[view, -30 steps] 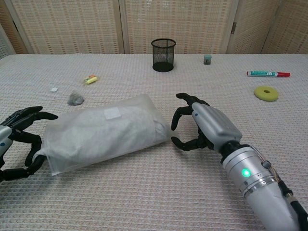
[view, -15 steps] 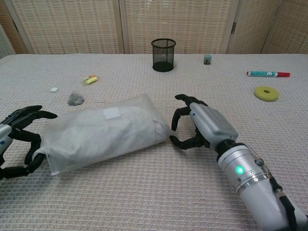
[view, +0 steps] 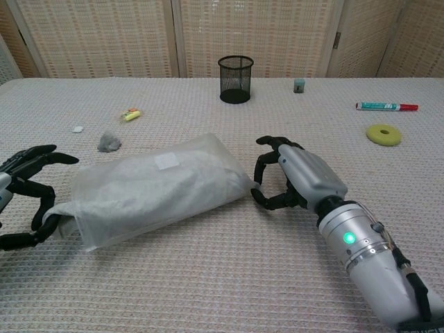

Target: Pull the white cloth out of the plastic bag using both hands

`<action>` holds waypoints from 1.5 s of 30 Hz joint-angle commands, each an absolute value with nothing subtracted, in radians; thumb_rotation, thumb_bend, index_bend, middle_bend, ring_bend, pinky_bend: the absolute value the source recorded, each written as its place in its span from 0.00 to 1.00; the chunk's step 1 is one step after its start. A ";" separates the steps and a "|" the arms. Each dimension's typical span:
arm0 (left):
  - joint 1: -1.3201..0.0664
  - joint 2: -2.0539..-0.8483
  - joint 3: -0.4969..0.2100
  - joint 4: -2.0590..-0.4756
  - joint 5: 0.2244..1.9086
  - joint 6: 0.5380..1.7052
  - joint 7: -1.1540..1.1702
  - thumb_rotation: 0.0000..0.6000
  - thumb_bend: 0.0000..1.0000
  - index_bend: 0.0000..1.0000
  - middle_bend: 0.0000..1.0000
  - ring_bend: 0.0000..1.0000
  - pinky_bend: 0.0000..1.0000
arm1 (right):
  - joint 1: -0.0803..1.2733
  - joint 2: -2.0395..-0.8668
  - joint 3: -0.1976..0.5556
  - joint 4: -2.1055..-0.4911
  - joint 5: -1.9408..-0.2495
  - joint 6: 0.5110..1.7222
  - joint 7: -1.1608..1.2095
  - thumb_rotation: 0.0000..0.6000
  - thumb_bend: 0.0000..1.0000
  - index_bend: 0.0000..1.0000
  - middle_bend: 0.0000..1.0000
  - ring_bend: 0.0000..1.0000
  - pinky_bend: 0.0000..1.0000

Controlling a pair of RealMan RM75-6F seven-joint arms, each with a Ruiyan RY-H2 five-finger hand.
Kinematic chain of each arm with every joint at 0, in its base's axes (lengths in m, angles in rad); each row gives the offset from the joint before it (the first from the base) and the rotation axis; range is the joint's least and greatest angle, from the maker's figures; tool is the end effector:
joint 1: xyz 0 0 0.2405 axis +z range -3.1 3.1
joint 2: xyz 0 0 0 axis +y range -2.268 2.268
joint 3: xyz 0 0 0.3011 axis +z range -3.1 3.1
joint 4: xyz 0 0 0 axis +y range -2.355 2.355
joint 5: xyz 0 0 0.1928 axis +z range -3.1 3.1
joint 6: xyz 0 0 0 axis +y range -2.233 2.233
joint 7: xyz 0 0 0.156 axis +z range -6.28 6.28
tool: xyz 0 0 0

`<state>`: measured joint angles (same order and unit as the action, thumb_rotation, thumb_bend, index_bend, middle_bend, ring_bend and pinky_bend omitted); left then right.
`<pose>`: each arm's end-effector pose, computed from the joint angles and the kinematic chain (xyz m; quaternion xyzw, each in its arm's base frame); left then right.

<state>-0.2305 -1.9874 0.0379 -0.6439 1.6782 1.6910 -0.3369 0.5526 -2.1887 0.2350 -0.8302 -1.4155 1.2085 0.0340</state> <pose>-0.3003 0.2239 -0.0466 -0.6135 -0.3382 -0.5597 0.4427 -0.1785 -0.3207 -0.1463 0.6054 -0.4594 0.5002 0.4151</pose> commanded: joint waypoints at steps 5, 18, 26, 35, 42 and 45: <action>-0.255 -1.942 -0.012 -0.598 1.643 1.689 -0.351 0.85 0.58 0.80 0.21 0.00 0.00 | 0.521 -2.084 0.235 -0.897 -1.411 1.241 0.003 1.00 0.59 0.64 0.10 0.00 0.00; -0.236 -1.831 -0.100 -0.478 1.528 1.651 -0.487 0.86 0.58 0.80 0.21 0.00 0.00 | 0.412 -1.828 0.239 -0.971 -1.371 1.304 0.010 1.00 0.59 0.65 0.10 0.00 0.00; -0.219 -1.795 -0.057 -0.540 1.548 1.620 -0.504 0.85 0.34 0.44 0.13 0.00 0.00 | 0.367 -1.753 0.215 -0.983 -1.362 1.300 0.074 1.00 0.57 0.57 0.09 0.00 0.00; -0.203 -1.523 -0.024 -1.048 1.558 1.570 -0.344 0.85 0.12 0.00 0.00 0.00 0.00 | 0.268 -1.541 0.150 -1.241 -1.423 1.418 -0.032 1.00 0.24 0.00 0.00 0.00 0.00; -0.169 -1.183 0.065 -1.554 1.541 1.474 -0.074 0.85 0.10 0.06 0.00 0.00 0.00 | 0.154 -1.356 0.048 -1.558 -1.509 1.559 -0.368 1.00 0.16 0.00 0.00 0.00 0.00; -0.141 -1.116 0.072 -1.643 1.515 1.487 -0.004 0.85 0.11 0.12 0.01 0.00 0.00 | 0.117 -1.323 0.011 -1.620 -1.540 1.594 -0.436 1.00 0.16 0.00 0.00 0.00 0.00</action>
<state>-0.1832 -1.2919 0.0224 -1.4497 1.5424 1.5226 -0.1679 0.1883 -1.4077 0.0775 -1.5027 -1.4831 1.5177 -0.3106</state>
